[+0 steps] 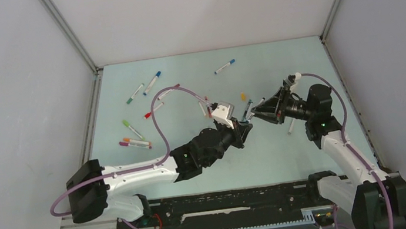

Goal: Open the pen caps
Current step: Open the pen cap from the pen.

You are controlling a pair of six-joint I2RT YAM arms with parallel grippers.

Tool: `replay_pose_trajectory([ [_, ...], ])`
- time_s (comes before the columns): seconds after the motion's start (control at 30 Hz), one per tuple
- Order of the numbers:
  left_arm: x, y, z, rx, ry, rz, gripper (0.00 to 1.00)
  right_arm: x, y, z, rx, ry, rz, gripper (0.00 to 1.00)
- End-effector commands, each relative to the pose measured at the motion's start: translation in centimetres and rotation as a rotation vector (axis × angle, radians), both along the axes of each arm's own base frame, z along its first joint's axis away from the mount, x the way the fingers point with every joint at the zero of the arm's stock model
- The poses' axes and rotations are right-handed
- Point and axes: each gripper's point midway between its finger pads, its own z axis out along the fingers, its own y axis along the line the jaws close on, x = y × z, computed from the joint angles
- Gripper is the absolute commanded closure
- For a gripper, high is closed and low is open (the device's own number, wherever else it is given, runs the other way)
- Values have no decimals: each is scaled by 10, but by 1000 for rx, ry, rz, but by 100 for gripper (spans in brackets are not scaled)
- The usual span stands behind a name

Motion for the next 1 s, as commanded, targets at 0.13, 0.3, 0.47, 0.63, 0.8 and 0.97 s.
replay_pose_trajectory([
  [0.13,-4,-17,42,-78,-64,-27,100,1,4,-2,-17,-9,-10,69],
  [0.3,-6,-19,38,-70,-55,-36,100,5,0,2,-13,-45,-29,100],
  [0.47,-11,-18,37,-74,-39,-63,71,9,-8,10,-14,-131,-48,100],
  [0.63,-22,-8,38,-117,0,-167,20,7,-11,12,-66,-244,-39,100],
  [0.8,-31,14,51,-212,62,-282,0,-1,-11,9,-164,-451,56,100],
  [0.97,-38,22,49,-278,182,-412,0,-13,-7,13,-166,-564,148,100],
])
